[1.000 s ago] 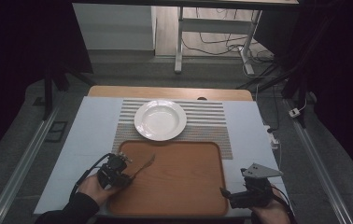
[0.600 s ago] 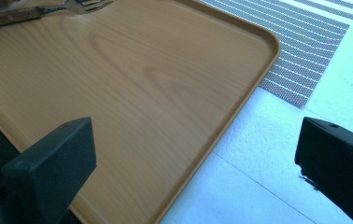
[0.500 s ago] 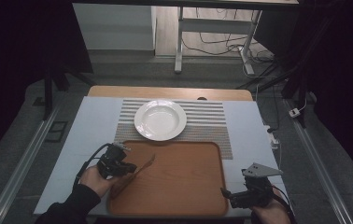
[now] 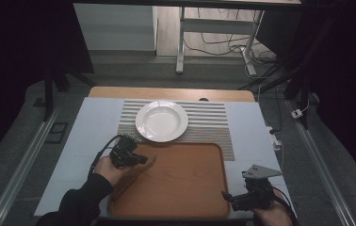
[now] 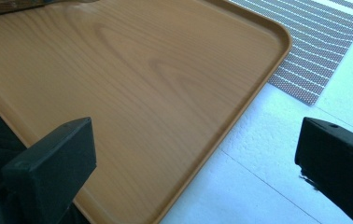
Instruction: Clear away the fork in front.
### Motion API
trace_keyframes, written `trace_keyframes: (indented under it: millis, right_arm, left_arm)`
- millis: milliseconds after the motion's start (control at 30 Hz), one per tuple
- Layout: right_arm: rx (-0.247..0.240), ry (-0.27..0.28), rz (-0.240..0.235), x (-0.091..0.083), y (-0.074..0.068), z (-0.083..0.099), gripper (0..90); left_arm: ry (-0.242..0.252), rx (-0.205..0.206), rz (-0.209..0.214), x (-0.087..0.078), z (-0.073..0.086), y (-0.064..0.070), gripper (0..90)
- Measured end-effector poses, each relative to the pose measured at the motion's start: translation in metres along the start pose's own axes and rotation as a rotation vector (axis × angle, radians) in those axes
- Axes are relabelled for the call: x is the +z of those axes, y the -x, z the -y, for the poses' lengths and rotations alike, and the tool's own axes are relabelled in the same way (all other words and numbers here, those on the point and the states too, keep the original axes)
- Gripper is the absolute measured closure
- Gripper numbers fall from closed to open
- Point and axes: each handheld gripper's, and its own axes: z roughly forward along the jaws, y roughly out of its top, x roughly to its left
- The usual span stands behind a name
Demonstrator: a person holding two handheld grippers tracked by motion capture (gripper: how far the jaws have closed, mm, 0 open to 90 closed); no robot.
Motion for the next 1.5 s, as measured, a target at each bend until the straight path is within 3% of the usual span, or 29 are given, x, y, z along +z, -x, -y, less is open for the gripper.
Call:
trace_keyframes:
  millis: [267,333,433,533,767,1033,1233,1500]
  right_arm:
    - [-0.003,-0.009,0.000,0.001,0.000,0.000,0.0]
    - [-0.004,-0.012,-0.003,0.001,0.000,0.000,0.0]
    - [-0.005,-0.017,-0.004,0.002,0.000,0.000,0.0]
    - [-0.004,-0.017,-0.003,0.002,0.000,0.000,0.0]
    - [-0.004,-0.018,-0.005,0.002,0.000,0.000,0.0]
    - [-0.001,-0.016,-0.007,0.002,0.001,0.000,0.0]
    - [0.000,-0.016,-0.010,0.002,0.001,0.000,0.0]
    - [-0.002,-0.022,-0.010,0.002,0.001,0.000,0.0]
  left_arm:
    - [-0.023,-0.001,-0.018,0.011,-0.007,-0.005,88.6]
    - [-0.022,0.001,-0.003,0.013,-0.009,-0.003,88.6]
    - [-0.029,0.066,0.040,0.019,-0.012,0.012,88.7]
    - [-0.047,0.108,0.037,0.024,-0.014,0.025,88.7]
    - [-0.033,0.101,0.049,0.021,-0.014,0.026,88.6]
    - [-0.079,0.152,0.077,0.034,-0.013,0.040,88.6]
    - [-0.125,0.178,0.026,0.045,-0.010,0.044,88.6]
    - [-0.106,0.127,-0.021,0.040,-0.009,0.029,88.6]
